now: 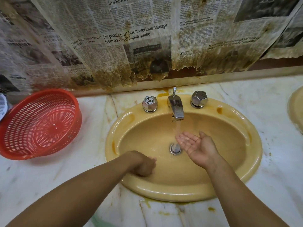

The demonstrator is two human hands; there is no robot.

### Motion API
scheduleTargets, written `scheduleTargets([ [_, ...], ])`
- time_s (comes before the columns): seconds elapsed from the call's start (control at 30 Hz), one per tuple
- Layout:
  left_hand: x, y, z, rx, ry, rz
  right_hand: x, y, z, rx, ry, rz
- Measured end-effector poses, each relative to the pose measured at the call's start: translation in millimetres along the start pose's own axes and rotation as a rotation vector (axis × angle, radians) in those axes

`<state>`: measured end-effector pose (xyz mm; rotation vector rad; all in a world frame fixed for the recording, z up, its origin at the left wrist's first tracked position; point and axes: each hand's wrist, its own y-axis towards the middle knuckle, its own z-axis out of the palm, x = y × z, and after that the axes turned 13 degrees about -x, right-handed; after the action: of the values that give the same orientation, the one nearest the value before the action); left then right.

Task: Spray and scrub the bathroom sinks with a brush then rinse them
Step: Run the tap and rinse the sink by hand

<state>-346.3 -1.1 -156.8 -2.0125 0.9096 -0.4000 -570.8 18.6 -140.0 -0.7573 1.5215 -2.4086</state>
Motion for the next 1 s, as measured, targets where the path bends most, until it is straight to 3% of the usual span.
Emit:
scheduleTargets([
  [0.1, 11, -15, -3, 0.074, -0.011, -0.087, 1, 0, 3, 0.009, -0.005, 0.003],
  [0.2, 30, -30, 4, -0.159, 0.232, -0.162, -9, -10, 21, 0.057, -0.009, 0.020],
  [0.27, 35, -35, 10, -0.198, 0.257, -0.144, -24, -24, 37, 0.134, -0.117, 0.041],
  [0.37, 25, -40, 10, 0.002, 0.010, -0.170, -44, -40, 47, 0.247, -0.345, 0.087],
  [0.43, 22, -54, 0, 0.078, -0.164, -0.196, -45, -42, 43, 0.232, -0.420, 0.072],
  [0.7, 13, -81, 4, -0.161, -0.040, -0.234, 6, 0, 3, -0.003, -0.119, -0.013],
  [0.87, 18, -84, -6, -0.043, -0.271, -0.259, 10, 2, 13, 0.029, -0.096, -0.014],
  [1.0, 32, -74, 3, -0.150, 0.114, -0.268, -14, -18, 41, 0.158, -0.246, 0.007],
])
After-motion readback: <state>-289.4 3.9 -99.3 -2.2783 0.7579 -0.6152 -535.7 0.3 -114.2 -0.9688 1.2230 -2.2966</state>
